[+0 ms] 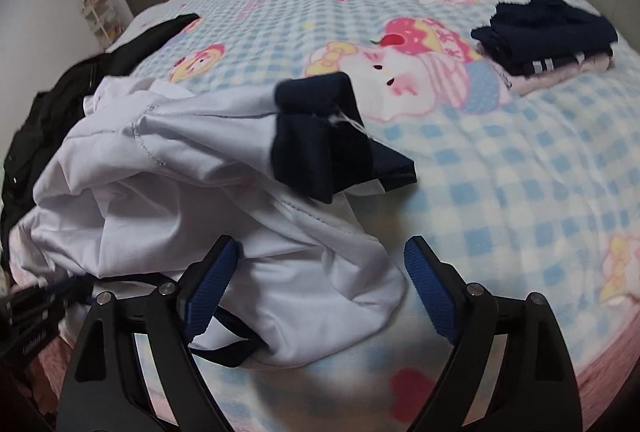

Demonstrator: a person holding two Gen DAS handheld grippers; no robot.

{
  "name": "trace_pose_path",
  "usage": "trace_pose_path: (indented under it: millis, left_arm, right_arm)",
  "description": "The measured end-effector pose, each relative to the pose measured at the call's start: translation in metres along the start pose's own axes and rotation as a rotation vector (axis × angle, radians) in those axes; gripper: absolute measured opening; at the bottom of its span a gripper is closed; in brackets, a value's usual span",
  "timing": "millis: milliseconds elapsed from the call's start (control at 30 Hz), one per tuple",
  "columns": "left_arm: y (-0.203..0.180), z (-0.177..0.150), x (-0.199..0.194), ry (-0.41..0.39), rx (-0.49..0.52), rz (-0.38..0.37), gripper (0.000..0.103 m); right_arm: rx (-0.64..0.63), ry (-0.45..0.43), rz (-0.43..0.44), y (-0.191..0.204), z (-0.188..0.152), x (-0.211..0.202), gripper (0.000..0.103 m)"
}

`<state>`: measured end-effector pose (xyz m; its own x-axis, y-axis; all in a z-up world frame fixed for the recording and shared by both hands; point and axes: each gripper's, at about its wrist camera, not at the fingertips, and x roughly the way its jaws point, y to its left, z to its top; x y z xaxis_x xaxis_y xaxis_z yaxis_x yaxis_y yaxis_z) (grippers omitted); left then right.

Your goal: Fold clothes

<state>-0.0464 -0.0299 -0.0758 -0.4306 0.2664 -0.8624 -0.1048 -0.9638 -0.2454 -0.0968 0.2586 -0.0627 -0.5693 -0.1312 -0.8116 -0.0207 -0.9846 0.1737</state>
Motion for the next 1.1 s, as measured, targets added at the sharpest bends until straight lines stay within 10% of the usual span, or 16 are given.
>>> trace_pose_path:
  millis: [167, 400, 600, 767, 900, 1000, 1100]
  left_arm:
    - [0.01, -0.017, -0.007, 0.045, -0.039, -0.212, 0.015]
    - [0.046, -0.013, -0.015, -0.028, -0.27, -0.318, 0.032]
    - [0.082, -0.012, 0.004, -0.057, -0.52, -0.309, 0.056]
    - [0.078, 0.004, 0.026, -0.079, -0.555, -0.348, 0.063]
    - [0.069, 0.024, 0.016, -0.143, -0.461, -0.296, 0.018]
    - [0.065, 0.037, -0.006, -0.227, -0.395, -0.289, 0.014]
    - [0.062, 0.06, -0.045, -0.333, -0.316, -0.288, 0.013]
  right_arm:
    - [0.037, -0.017, -0.008, -0.003, -0.006, -0.003, 0.086]
    - [0.06, 0.033, 0.104, -0.008, -0.017, -0.014, 0.057]
    - [0.127, -0.039, 0.058, -0.024, 0.0, -0.023, 0.077]
    - [0.108, 0.111, 0.19, -0.021, 0.015, 0.023, 0.087]
    - [0.042, 0.097, 0.157, -0.002, 0.013, 0.027, 0.056]
    - [0.046, 0.057, 0.186, -0.005, 0.018, 0.009, 0.021]
    - [0.084, 0.005, 0.295, -0.015, 0.034, -0.017, 0.011]
